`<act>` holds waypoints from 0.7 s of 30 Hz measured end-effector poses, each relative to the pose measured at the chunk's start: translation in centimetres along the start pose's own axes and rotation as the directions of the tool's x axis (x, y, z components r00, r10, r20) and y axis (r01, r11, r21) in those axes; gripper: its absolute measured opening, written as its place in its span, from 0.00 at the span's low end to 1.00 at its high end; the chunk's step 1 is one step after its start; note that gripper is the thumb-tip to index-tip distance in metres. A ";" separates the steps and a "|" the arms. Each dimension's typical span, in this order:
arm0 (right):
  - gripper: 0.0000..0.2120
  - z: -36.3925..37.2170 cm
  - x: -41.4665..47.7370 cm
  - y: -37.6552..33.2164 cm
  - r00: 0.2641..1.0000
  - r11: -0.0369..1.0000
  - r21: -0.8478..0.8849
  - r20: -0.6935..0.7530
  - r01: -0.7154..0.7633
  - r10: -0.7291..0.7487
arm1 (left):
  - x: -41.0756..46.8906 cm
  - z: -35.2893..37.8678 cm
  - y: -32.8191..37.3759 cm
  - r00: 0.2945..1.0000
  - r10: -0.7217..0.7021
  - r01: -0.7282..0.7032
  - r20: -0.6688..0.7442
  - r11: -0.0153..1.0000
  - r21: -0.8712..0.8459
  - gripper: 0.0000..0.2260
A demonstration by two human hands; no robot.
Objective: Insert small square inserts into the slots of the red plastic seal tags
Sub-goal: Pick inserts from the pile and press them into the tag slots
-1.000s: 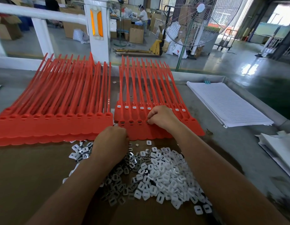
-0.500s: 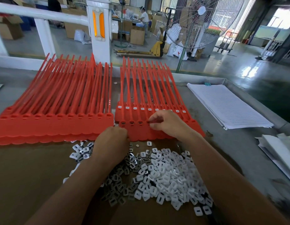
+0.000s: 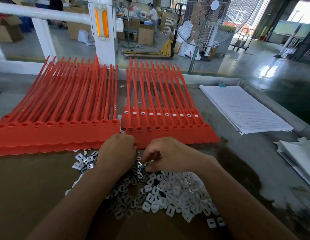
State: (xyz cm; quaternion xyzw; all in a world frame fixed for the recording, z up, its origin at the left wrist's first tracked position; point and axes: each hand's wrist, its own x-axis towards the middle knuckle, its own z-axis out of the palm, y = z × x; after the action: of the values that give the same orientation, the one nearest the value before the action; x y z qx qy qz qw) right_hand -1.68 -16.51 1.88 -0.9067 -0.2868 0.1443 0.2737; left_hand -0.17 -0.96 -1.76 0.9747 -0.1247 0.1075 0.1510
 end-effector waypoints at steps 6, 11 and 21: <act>0.11 0.5 0.0 -0.5 0.998 0.997 -0.070 0.054 0.016 -0.012 | 0.2 0.2 -0.2 1.000 0.011 -0.011 0.003 1.000 0.019 0.11; 0.05 0.4 -0.2 -0.3 0.999 1.000 0.005 0.052 -0.012 0.012 | 0.2 0.3 -0.2 1.000 0.019 -0.019 0.002 0.999 0.030 0.10; 0.06 0.1 -0.3 0.3 0.999 0.988 0.149 -0.035 -0.031 0.036 | 0.2 0.1 0.0 1.000 0.006 -0.006 0.008 1.000 0.017 0.10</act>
State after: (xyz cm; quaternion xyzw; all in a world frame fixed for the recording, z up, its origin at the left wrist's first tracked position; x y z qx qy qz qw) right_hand -1.83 -16.83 1.68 -0.8910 -0.2548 0.1529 0.3432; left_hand 0.00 -1.03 -1.82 0.9760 -0.1273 0.1051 0.1419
